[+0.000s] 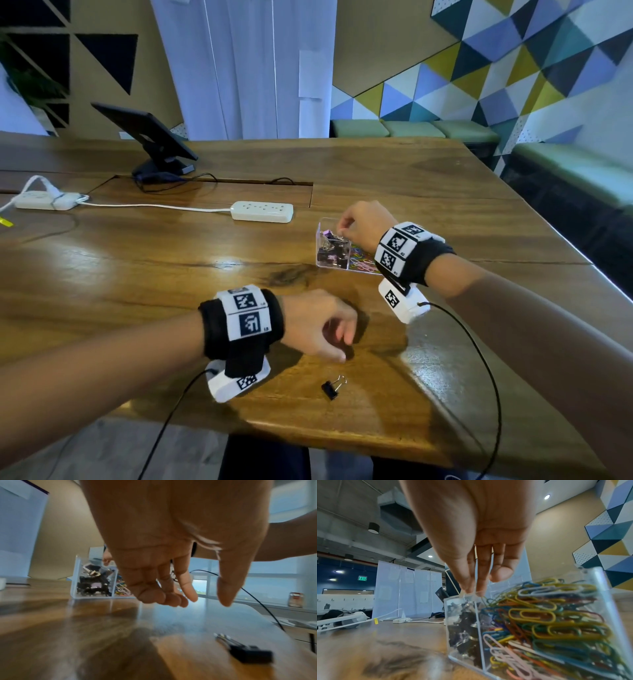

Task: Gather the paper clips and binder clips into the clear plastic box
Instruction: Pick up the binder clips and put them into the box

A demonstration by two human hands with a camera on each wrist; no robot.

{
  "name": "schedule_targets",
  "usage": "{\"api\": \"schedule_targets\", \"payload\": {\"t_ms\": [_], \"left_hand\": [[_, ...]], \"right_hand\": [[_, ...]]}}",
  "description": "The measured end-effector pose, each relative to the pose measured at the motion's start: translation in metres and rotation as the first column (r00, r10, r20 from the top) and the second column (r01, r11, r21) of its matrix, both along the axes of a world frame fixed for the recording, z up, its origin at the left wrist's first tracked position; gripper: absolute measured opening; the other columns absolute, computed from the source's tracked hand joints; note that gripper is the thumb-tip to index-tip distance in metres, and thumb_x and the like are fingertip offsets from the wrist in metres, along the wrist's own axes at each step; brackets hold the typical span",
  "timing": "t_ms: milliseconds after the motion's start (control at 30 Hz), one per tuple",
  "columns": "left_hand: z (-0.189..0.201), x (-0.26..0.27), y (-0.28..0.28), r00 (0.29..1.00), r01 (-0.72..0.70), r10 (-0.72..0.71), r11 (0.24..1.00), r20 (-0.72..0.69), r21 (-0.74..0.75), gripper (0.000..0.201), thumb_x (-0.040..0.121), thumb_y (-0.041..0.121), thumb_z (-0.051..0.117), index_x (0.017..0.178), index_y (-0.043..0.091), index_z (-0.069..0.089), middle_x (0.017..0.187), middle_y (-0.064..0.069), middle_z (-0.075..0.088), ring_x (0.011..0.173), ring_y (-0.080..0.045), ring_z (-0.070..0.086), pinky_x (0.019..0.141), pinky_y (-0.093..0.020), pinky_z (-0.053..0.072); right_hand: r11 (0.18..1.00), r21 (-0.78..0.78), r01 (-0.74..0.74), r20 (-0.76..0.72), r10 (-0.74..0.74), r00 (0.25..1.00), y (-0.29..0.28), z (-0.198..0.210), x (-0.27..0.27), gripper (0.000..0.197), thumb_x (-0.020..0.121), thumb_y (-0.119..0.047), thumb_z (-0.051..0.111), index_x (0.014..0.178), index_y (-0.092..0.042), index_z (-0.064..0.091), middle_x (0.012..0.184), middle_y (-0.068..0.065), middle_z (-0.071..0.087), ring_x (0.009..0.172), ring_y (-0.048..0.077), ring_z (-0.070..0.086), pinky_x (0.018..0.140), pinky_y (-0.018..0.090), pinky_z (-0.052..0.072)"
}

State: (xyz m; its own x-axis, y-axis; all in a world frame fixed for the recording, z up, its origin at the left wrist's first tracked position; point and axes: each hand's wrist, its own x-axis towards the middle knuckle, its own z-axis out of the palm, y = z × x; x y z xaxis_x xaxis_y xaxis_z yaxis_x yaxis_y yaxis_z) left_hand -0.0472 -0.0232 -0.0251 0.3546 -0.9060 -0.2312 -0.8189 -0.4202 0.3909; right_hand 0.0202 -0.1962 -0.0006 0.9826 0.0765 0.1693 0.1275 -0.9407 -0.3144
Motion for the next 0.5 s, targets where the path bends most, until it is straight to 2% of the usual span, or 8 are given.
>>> {"api": "schedule_targets", "payload": {"t_ms": [33, 100, 167, 233, 300, 333, 433, 500], "left_hand": [[-0.004, -0.005, 0.001, 1.000, 0.023, -0.022, 0.999, -0.020, 0.039, 0.026, 0.081, 0.033, 0.069, 0.101, 0.018, 0.061, 0.094, 0.005, 0.060, 0.078, -0.006, 0.050, 0.065, -0.011, 0.040], [-0.011, -0.012, 0.002, 0.997, 0.056, -0.051, 0.994, -0.064, 0.089, 0.036, 0.077, 0.038, 0.072, 0.103, 0.019, 0.060, 0.098, 0.002, 0.060, 0.083, -0.011, 0.054, 0.071, -0.023, 0.047], [-0.017, -0.017, 0.002, 0.995, 0.078, -0.068, 0.988, -0.079, 0.133, 0.039, 0.074, 0.039, 0.075, 0.104, 0.019, 0.059, 0.099, 0.000, 0.059, 0.085, -0.013, 0.055, 0.075, -0.030, 0.050], [-0.018, -0.018, 0.002, 0.994, 0.077, -0.063, 0.984, -0.086, 0.161, 0.038, 0.075, 0.037, 0.074, 0.105, 0.017, 0.060, 0.101, 0.000, 0.059, 0.085, -0.011, 0.053, 0.073, -0.026, 0.047], [-0.017, -0.017, 0.001, 0.995, 0.063, -0.050, 0.984, -0.084, 0.168, 0.036, 0.077, 0.033, 0.074, 0.104, 0.015, 0.059, 0.101, -0.001, 0.062, 0.086, -0.010, 0.053, 0.073, -0.024, 0.046], [-0.016, -0.017, 0.001, 0.996, 0.056, -0.044, 0.985, -0.075, 0.164, 0.034, 0.077, 0.031, 0.074, 0.103, 0.014, 0.059, 0.101, -0.001, 0.063, 0.085, -0.010, 0.053, 0.073, -0.024, 0.046], [-0.015, -0.013, 0.000, 0.999, 0.015, -0.009, 0.990, -0.042, 0.137, 0.025, 0.080, 0.024, 0.072, 0.096, 0.012, 0.059, 0.099, -0.004, 0.065, 0.083, -0.010, 0.053, 0.069, -0.019, 0.043], [-0.011, -0.007, 0.000, 0.999, -0.045, 0.047, 0.994, -0.014, 0.102, 0.022, 0.081, 0.023, 0.071, 0.096, 0.013, 0.059, 0.098, -0.003, 0.065, 0.084, -0.013, 0.056, 0.070, -0.022, 0.044]], "right_hand": [[1.000, -0.005, -0.016, -0.008, 0.016, 1.000, 0.000, -0.001, -0.001, 0.016, 0.090, -0.020, 0.056, 0.094, -0.013, 0.070, 0.097, 0.002, 0.071, 0.086, 0.014, 0.065, 0.080, 0.024, 0.051], [0.999, 0.009, -0.050, -0.011, 0.050, 0.999, -0.002, -0.002, -0.005, 0.022, 0.094, -0.020, 0.050, 0.102, -0.012, 0.068, 0.101, 0.003, 0.070, 0.088, 0.015, 0.066, 0.078, 0.022, 0.049], [0.998, 0.019, -0.059, 0.028, 0.058, 0.998, -0.006, -0.002, -0.007, 0.024, 0.095, -0.017, 0.045, 0.104, -0.014, 0.067, 0.105, 0.004, 0.069, 0.091, 0.016, 0.065, 0.081, 0.025, 0.049], [0.998, 0.046, -0.040, 0.072, 0.036, 0.997, -0.014, 0.000, -0.010, 0.025, 0.094, -0.013, 0.042, 0.103, -0.016, 0.066, 0.108, 0.004, 0.068, 0.088, 0.015, 0.063, 0.083, 0.029, 0.050], [0.998, 0.059, -0.008, 0.097, 0.003, 0.995, -0.024, 0.002, -0.014, 0.026, 0.093, -0.011, 0.043, 0.106, -0.015, 0.065, 0.110, 0.003, 0.064, 0.083, 0.009, 0.058, 0.081, 0.025, 0.046], [0.999, 0.046, 0.012, 0.105, -0.017, 0.994, -0.030, 0.002, -0.016, 0.025, 0.093, -0.012, 0.045, 0.108, -0.015, 0.063, 0.111, 0.004, 0.062, 0.089, 0.011, 0.057, 0.083, 0.024, 0.042], [0.996, -0.029, 0.081, 0.095, -0.078, 0.992, -0.051, -0.002, -0.022, 0.032, 0.086, -0.028, 0.058, 0.116, -0.019, 0.057, 0.117, 0.007, 0.054, 0.113, 0.024, 0.048, 0.097, 0.034, 0.036], [0.994, -0.027, 0.108, 0.023, -0.108, 0.994, -0.061, -0.006, -0.026, 0.049, 0.079, -0.045, 0.065, 0.120, -0.021, 0.053, 0.121, 0.007, 0.053, 0.115, 0.023, 0.047, 0.099, 0.038, 0.037]]}}
